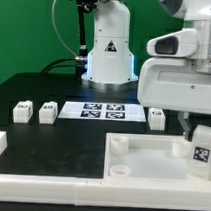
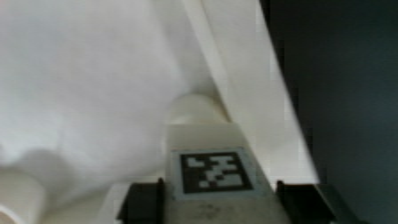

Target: Assemble one leg

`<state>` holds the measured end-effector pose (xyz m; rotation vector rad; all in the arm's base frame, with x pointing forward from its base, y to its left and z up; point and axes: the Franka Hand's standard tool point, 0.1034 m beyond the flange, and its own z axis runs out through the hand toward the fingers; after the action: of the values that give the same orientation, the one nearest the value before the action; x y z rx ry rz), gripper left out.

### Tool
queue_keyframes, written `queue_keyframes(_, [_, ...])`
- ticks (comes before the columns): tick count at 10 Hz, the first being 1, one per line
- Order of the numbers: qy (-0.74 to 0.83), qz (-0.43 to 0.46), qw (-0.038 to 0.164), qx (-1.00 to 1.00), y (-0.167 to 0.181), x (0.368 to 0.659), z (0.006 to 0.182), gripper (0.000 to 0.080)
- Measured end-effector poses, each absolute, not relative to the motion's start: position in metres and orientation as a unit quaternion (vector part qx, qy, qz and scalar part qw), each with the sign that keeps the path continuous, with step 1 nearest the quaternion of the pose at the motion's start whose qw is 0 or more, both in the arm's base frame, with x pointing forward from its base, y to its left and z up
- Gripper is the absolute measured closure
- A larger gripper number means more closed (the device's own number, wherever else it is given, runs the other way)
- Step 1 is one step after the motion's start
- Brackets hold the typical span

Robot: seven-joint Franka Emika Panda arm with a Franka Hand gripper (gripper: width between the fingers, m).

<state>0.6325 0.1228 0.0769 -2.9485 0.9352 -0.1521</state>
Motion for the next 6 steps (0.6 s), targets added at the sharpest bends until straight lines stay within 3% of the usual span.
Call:
queue_keyframes(4, [0.604,-0.021,0.065,-0.794,0.1276,0.6314,0.0735,0.0503])
queue_keyframes(6, [0.645,-0.012,0.073,-0.761,0.1293,0.6314,0.0727,0.0504])
